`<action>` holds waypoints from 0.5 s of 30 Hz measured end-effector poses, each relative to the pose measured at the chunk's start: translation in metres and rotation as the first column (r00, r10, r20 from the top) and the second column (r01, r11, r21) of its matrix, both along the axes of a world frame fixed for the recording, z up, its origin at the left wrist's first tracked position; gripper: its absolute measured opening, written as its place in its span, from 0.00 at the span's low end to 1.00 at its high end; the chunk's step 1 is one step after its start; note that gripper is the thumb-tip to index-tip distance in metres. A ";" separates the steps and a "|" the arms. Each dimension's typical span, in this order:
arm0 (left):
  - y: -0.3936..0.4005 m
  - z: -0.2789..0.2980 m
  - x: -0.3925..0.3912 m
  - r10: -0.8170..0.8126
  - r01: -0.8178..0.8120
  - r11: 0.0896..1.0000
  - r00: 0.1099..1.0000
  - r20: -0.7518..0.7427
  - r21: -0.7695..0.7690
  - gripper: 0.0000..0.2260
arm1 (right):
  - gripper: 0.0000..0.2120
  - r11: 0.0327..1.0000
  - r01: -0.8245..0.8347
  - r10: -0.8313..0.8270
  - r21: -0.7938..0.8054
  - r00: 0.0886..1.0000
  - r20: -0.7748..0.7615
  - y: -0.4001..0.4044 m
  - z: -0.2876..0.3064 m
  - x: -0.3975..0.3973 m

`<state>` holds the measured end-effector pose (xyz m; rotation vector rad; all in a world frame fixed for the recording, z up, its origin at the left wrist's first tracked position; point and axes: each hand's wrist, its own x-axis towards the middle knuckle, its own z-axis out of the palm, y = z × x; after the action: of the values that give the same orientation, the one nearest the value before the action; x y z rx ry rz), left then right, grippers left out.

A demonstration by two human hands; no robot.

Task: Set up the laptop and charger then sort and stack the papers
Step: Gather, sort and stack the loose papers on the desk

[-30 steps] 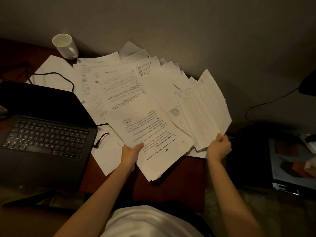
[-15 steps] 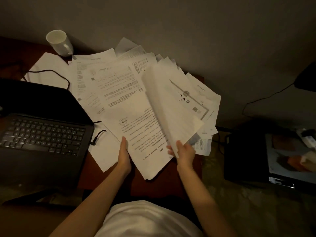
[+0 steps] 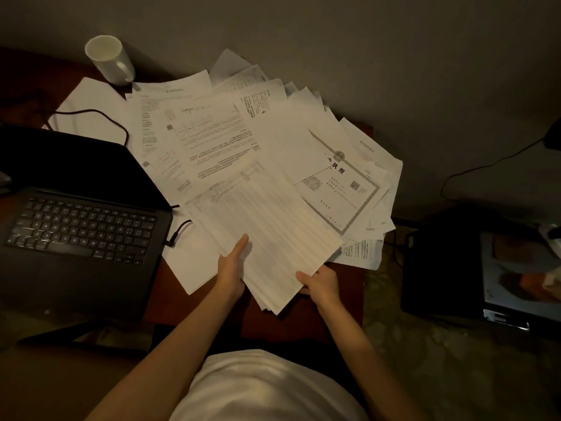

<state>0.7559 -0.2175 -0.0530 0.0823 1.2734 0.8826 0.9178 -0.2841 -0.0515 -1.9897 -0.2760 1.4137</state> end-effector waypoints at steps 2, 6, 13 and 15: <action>0.001 0.000 0.006 0.016 -0.018 1.000 0.990 -0.142 -0.010 0.24 | 0.15 1.000 -0.028 0.028 -0.012 1.000 0.002 0.000 -0.001 0.003; 0.008 0.008 0.017 0.061 -0.040 0.996 0.953 -0.298 0.073 0.20 | 0.23 0.997 -0.040 0.056 -0.061 0.959 0.279 0.026 0.008 0.036; 0.035 0.012 0.034 0.112 -0.099 0.993 0.959 -0.260 0.065 0.22 | 0.41 0.899 -0.375 0.428 -0.228 0.631 0.647 0.123 0.021 0.109; 0.038 0.010 0.042 0.129 -0.131 0.991 0.966 -0.222 0.006 0.21 | 0.43 0.865 -0.426 0.486 -0.265 0.581 0.653 0.147 0.017 0.125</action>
<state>0.7979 -0.1795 -0.0427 0.0931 1.5050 1.0015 1.0426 -0.1366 -0.0349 -2.5868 -1.1775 0.8413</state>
